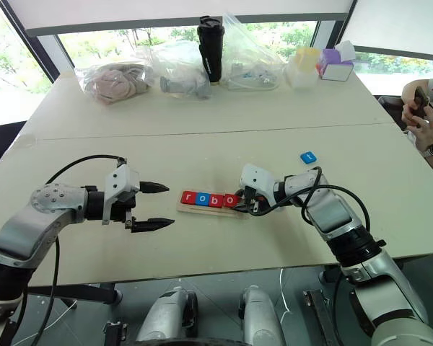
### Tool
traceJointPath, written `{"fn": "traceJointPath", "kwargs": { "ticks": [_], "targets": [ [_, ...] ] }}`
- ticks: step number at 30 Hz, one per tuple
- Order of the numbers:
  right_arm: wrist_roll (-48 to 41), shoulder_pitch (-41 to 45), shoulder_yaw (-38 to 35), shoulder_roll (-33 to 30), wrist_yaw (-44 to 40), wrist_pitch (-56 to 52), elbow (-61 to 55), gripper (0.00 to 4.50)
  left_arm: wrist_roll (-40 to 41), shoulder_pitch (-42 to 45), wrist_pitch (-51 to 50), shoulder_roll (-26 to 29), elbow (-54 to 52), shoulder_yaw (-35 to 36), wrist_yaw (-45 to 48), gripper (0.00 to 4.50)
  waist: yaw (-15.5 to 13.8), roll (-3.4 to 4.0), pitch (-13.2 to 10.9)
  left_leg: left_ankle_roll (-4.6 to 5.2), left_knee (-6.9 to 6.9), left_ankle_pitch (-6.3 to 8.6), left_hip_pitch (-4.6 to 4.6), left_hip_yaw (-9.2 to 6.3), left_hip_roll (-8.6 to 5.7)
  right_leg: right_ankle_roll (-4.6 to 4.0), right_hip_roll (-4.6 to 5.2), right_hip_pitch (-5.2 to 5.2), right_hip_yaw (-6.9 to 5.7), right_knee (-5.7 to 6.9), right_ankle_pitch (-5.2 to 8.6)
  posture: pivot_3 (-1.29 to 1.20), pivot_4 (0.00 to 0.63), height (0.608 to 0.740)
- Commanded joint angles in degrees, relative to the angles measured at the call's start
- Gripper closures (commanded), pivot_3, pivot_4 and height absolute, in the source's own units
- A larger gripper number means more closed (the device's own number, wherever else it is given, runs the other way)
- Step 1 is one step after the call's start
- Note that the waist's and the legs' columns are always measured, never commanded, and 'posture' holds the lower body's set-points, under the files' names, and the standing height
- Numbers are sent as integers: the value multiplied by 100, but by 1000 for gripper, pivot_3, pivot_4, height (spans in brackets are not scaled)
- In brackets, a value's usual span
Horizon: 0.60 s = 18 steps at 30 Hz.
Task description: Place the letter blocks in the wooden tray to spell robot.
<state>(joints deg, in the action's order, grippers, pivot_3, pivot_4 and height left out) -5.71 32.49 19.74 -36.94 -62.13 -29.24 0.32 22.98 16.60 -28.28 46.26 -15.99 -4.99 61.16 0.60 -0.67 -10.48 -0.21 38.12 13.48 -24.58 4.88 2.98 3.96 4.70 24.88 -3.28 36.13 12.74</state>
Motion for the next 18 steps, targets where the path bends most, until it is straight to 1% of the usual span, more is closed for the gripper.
{"fn": "traceJointPath", "kwargs": {
  "ticks": [1,12,18],
  "targets": [
    [48,94,-33,55,22,76,9,3328,-14,85,60,-14,-109,53,-15,0,1,0,0,0,0,0,0,0,0,0,0,0,0,0,0,0,150,740],
    [149,110,10,112,0,132,-13,3328,-51,31,109,-25,-108,74,-61,0,3,0,0,0,0,0,0,0,0,0,0,0,0,0,0,0,150,740],
    [65,185,-124,67,-45,115,-149,3328,-91,15,142,-32,-78,85,-69,0,4,0,0,0,0,0,0,0,0,0,0,0,0,0,0,0,150,740]
  ]
}}
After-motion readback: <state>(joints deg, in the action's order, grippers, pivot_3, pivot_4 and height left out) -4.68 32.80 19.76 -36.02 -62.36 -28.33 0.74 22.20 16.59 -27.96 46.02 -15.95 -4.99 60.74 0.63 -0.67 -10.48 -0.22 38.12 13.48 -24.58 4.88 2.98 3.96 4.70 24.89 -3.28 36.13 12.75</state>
